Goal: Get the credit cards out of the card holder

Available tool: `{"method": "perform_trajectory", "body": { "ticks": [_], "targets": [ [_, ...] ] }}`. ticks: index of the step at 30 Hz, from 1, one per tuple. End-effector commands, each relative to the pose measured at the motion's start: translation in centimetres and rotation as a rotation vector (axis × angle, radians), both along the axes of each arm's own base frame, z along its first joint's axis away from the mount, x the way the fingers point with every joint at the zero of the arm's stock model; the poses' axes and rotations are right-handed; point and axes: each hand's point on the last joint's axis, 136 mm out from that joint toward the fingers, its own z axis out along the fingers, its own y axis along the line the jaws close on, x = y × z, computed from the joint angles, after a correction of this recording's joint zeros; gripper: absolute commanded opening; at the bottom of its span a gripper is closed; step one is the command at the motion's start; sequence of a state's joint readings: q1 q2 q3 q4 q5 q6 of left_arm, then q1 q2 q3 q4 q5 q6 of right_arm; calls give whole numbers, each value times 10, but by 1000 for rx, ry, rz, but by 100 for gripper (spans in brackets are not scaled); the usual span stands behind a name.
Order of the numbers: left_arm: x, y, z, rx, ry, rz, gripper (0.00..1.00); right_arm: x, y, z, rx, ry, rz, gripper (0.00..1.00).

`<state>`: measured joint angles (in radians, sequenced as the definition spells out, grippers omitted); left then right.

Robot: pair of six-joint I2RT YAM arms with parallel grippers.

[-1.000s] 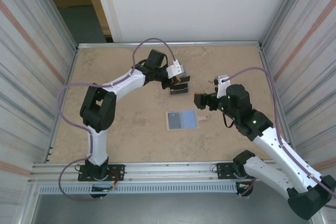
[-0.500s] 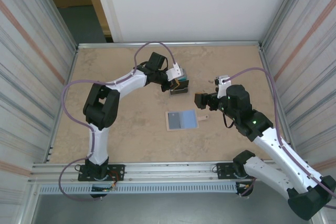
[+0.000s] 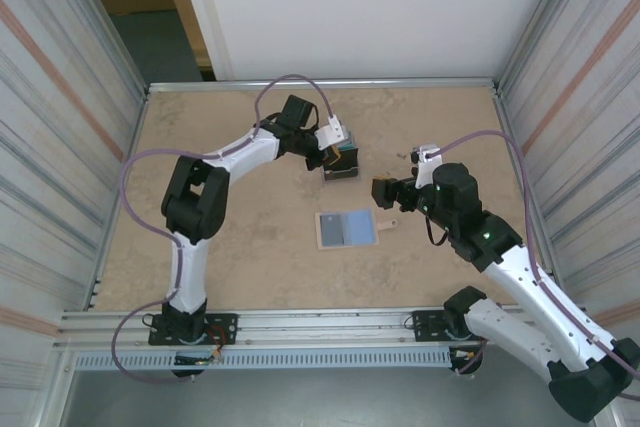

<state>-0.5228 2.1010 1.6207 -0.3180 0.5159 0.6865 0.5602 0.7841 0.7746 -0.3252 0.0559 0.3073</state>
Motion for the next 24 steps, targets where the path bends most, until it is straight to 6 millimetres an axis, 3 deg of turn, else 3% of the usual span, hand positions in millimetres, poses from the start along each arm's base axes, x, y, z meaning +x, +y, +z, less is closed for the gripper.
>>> {"method": "perform_trajectory", "body": {
  "ticks": [1,8,16,22,24],
  "targets": [
    [-3,0,-9,10,32,-34,1,0,-7,-2,10,6,-34,99],
    [0,2,-14,26,29,-28,2,0,-6,-3,12,8,-31,99],
    [3,4,-12,33,15,-10,27,-2,-5,-3,16,16,-19,99],
    [0,4,1,16,2,-4,28,0,-3,-3,27,29,-23,99],
    [-2,4,17,2,-25,0,28,2,-3,-1,35,32,-33,99]
  ]
}}
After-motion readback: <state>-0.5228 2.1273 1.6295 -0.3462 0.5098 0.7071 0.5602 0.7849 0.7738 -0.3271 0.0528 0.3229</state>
